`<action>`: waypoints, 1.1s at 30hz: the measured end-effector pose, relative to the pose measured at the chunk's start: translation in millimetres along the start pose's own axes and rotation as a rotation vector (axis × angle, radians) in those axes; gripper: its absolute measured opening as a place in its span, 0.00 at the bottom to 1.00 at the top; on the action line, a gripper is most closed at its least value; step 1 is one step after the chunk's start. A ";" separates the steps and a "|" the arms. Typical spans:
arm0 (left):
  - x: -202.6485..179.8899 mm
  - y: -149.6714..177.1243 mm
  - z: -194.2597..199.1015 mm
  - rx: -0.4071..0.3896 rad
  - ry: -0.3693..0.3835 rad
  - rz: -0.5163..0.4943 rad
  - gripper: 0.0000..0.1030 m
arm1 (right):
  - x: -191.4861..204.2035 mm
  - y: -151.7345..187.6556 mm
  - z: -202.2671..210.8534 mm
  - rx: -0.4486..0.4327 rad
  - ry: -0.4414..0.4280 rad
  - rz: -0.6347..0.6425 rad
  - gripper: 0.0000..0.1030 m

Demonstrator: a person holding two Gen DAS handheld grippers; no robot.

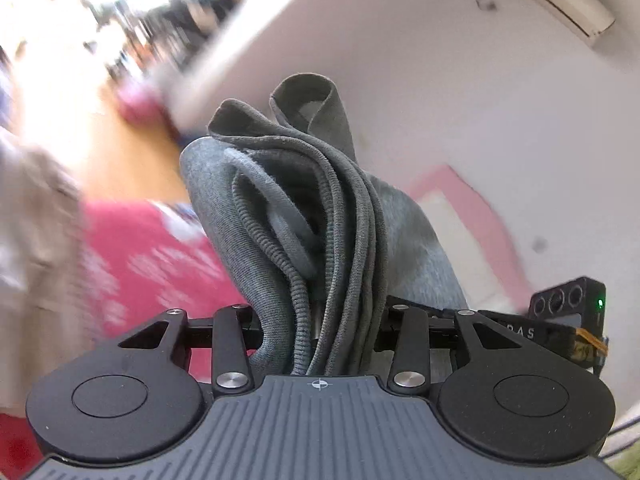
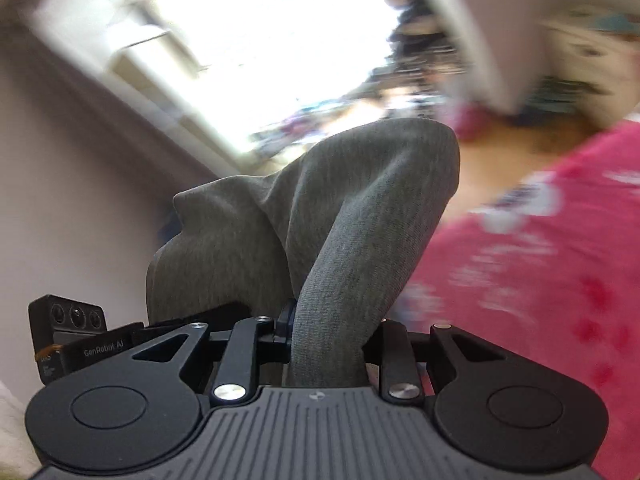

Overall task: Fold clothes
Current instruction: 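Lift the folded sweatpants with both grippers and carry them to the pink blanket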

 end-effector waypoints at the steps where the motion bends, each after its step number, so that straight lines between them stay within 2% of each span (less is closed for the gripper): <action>1: 2.7 0.4 15.3 -0.041 -0.049 0.012 0.39 | 5.3 0.5 -14.5 0.028 -0.054 -0.012 0.25; 4: 5.7 -4.7 60.0 -0.135 -0.171 0.043 0.39 | 41.3 2.7 -48.1 0.111 -0.185 -0.002 0.25; 7: 2.1 -17.7 101.9 -0.217 -0.267 0.010 0.39 | 87.3 1.9 -63.7 0.143 -0.286 0.087 0.25; 13: -7.4 -44.8 186.3 -0.380 -0.450 -0.070 0.39 | 181.1 6.6 -111.9 0.133 -0.523 0.141 0.25; 15: 3.1 -52.5 209.7 -0.421 -0.506 -0.086 0.39 | 211.1 13.5 -136.7 0.139 -0.579 0.127 0.25; 17: 26.4 -56.9 227.8 -0.445 -0.550 -0.093 0.39 | 238.0 29.9 -168.9 0.144 -0.596 0.115 0.25; 19: 62.4 -56.7 242.1 -0.451 -0.587 -0.089 0.39 | 255.3 50.9 -204.6 0.155 -0.578 0.106 0.25; 23: 152.4 -50.1 262.4 -0.442 -0.603 0.008 0.39 | 275.8 96.5 -279.7 0.197 -0.484 0.091 0.25; 27: 251.4 -37.0 270.2 -0.413 -0.573 0.152 0.39 | 276.3 140.8 -348.2 0.245 -0.349 0.081 0.25; 33: 356.6 -15.8 256.4 -0.356 -0.497 0.313 0.39 | 249.9 185.8 -429.6 0.285 -0.161 0.057 0.25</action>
Point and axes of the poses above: each gripper's, at about its wrist camera, not at the fingertips, and z roughly against the way its jaws point, x to its left, y to its underside, the point moved 5 cm from there along -z, roughly the way its jaws point, and after that the axes turned 11 degrees about y, right-handed, at the moved point
